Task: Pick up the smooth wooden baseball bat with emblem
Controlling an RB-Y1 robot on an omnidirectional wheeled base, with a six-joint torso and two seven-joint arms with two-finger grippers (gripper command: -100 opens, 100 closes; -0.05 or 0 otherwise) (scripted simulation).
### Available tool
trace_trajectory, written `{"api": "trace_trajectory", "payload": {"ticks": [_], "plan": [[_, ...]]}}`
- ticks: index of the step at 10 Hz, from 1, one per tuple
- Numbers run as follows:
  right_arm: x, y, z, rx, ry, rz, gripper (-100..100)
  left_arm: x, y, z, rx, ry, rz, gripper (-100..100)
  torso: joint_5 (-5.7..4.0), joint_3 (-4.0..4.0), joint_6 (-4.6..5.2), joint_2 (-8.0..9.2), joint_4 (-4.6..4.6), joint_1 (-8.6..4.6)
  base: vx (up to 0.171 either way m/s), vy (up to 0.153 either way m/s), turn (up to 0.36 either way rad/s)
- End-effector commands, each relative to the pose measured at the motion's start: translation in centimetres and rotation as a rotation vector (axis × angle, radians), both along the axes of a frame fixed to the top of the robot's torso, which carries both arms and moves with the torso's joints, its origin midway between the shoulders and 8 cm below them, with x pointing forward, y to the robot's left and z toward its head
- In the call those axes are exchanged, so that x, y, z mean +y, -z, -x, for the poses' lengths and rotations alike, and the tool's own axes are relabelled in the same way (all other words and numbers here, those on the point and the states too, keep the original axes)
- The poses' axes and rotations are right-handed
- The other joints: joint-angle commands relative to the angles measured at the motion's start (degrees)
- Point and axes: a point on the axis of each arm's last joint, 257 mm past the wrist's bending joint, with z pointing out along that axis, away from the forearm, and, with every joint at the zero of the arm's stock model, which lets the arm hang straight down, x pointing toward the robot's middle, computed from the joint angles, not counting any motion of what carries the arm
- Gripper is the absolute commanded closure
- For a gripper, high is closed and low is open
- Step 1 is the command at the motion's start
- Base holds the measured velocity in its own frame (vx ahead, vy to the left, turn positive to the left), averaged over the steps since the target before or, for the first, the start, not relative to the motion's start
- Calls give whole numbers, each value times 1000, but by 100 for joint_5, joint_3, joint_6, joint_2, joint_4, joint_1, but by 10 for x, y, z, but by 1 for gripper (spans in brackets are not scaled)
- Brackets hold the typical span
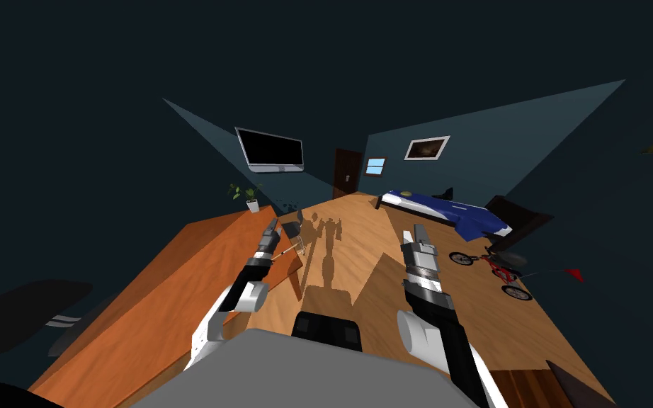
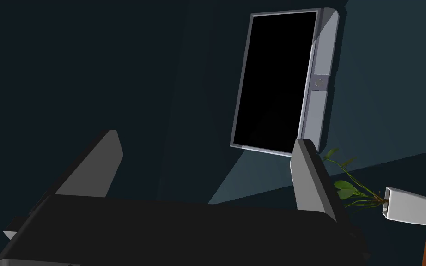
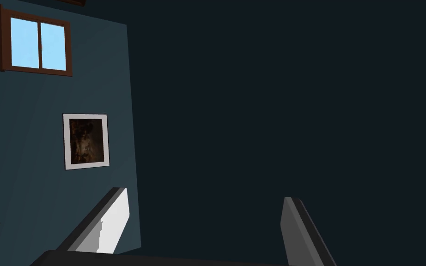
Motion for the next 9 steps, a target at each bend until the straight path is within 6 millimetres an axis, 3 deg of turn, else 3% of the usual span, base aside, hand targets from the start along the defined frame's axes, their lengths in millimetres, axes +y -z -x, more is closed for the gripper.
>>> {"api": "trace_trajectory", "payload": {"ticks": [1,9], "plan": [[0,0,0,0,0,0,0,11,26,-10,74,0,29,-100,0,0,0,0,0,0,7,-54,56],[0,0,0,0,0,0,0,58,98,-41,307,-22,140,-100,0,-2,-2,-4,-1,0,16,-56,66]]}}
